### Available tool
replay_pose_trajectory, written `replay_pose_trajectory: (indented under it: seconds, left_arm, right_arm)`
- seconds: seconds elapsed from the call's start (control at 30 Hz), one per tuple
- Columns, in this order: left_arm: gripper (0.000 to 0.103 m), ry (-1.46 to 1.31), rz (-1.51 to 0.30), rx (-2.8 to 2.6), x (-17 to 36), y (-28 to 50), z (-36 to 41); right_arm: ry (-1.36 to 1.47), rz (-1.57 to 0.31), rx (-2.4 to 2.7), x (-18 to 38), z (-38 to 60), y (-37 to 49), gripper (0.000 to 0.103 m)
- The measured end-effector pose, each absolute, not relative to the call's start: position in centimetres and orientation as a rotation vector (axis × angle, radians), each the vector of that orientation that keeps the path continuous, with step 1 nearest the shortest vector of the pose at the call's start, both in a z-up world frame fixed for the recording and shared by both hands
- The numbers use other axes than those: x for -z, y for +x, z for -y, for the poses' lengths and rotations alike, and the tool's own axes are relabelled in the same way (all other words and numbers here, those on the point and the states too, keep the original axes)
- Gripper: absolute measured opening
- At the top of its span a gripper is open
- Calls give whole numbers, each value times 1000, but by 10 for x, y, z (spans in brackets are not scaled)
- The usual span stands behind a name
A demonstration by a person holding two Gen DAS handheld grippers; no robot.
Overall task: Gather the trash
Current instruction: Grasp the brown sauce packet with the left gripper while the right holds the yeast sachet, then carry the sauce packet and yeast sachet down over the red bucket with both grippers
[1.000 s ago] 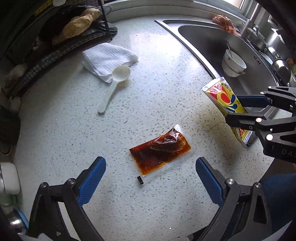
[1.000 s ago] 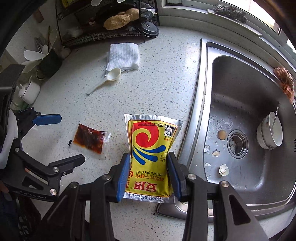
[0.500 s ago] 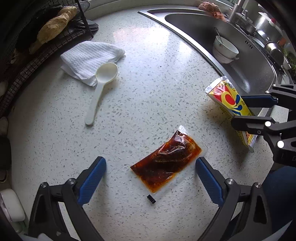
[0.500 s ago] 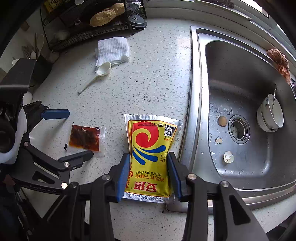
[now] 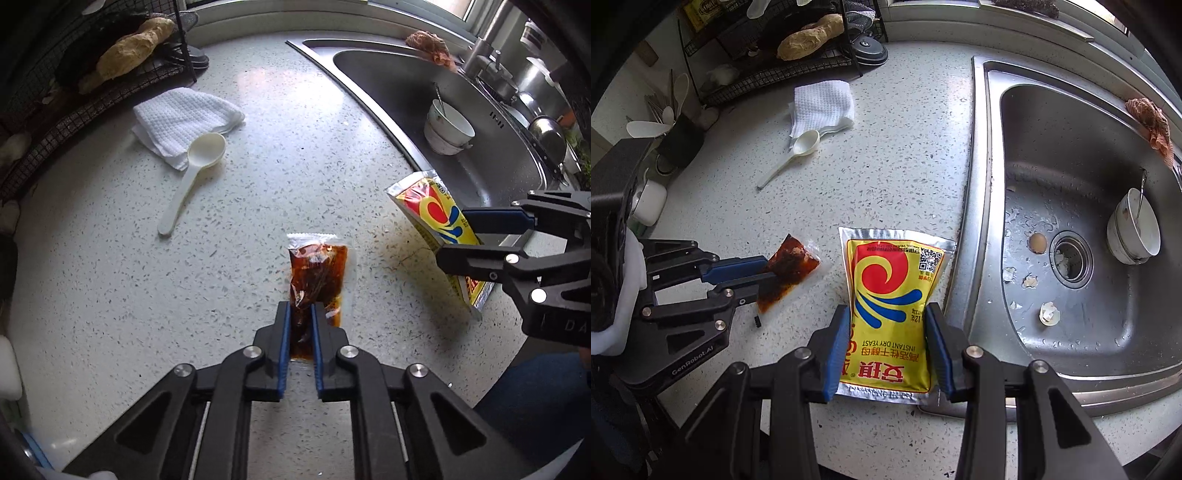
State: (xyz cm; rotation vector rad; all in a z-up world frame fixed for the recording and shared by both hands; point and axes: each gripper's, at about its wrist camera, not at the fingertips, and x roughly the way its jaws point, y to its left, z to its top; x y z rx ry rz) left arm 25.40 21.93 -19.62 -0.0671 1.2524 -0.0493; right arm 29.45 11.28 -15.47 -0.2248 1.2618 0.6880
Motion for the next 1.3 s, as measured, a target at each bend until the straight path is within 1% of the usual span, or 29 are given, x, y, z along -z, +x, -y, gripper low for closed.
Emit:
replay_pose_trajectory:
  seconds: [0.07,0.37,0.63,0.93,1.3]
  left_arm:
    - [4,-102,-1256,13,195,253,-216]
    - [3,-125,-1220,-55,171,248,-164]
    - [3,-91,-1183,-54,153,242,-82]
    - [3,-99,-1152,-18,147,212,5]
    - [3,-25,-1133,52,157,173,128]
  right_arm:
    - [-213,-1258,-702,154,-108,294,39]
    - [-150,-1231,-714,141,-58,287,39]
    - [-104,-1202,-689,127,14,269,39]
    - [-77,-1178,-633,120,104,234,39]
    - [-24,-1160,-548,125,221,180,39]
